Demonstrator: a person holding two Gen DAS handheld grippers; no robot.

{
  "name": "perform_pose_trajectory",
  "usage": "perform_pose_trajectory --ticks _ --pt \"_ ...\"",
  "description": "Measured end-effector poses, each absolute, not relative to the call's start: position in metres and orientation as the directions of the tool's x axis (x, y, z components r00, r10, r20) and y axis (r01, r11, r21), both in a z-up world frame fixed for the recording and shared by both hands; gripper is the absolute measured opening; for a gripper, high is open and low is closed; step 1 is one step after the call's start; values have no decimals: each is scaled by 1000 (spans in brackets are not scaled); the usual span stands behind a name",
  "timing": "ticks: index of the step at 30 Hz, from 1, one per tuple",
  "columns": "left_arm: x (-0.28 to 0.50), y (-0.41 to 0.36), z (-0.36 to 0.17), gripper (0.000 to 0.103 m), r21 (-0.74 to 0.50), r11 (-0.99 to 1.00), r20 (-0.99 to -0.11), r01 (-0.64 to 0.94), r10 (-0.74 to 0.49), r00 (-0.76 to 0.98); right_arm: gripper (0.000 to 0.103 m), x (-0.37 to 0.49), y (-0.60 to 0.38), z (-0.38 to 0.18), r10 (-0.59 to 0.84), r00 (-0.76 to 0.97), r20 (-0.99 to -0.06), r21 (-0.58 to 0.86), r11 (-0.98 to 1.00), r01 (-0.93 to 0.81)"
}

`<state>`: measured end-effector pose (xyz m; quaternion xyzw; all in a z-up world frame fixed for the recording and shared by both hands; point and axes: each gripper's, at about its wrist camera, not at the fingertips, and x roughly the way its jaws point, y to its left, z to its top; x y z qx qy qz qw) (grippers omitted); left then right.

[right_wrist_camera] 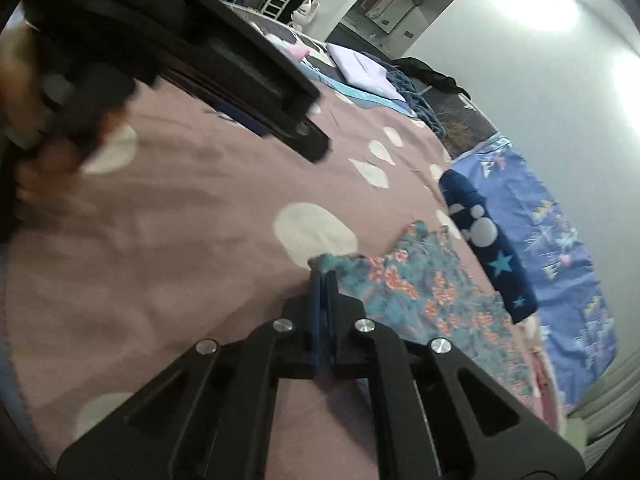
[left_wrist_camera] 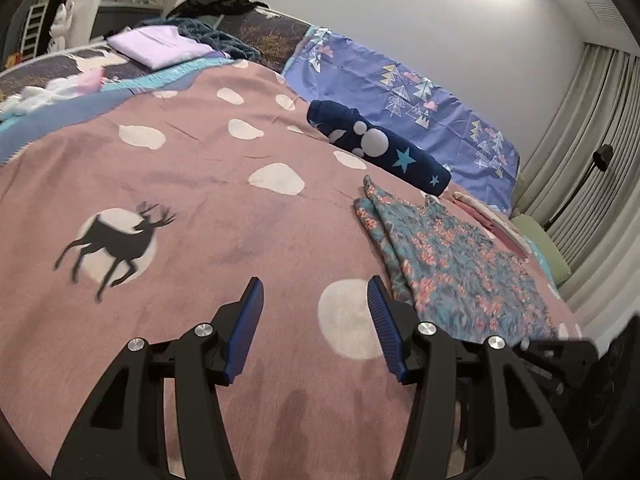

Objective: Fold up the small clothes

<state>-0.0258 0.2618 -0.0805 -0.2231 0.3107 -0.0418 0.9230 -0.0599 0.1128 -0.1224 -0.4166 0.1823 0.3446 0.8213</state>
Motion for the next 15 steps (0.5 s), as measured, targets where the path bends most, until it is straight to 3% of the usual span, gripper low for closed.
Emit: perform_pose_trajectory --ticks 3,6,9,11,13,15 --pt "7 260 -82 54 -494 869 -563 -14 -307 767 3 -53 113 -133 388 684 -617 -540 423 -728" --pt "52 245 -85 55 -550 832 -572 78 -443 690 3 -59 113 -131 392 704 -592 -562 425 -709" --pt "92 228 -93 58 -569 815 -602 106 -502 621 3 -61 111 -129 386 714 -585 -564 439 -699" --pt "121 214 -104 58 -591 800 -622 106 -535 572 12 -61 109 -129 364 729 -580 -575 450 -683" --pt "138 209 -111 62 -612 782 -609 113 -558 564 40 -63 107 -131 337 749 -570 -595 459 -660" --pt "154 208 -116 62 -643 757 -574 116 -577 581 44 -61 107 -135 303 764 -569 -614 461 -640"
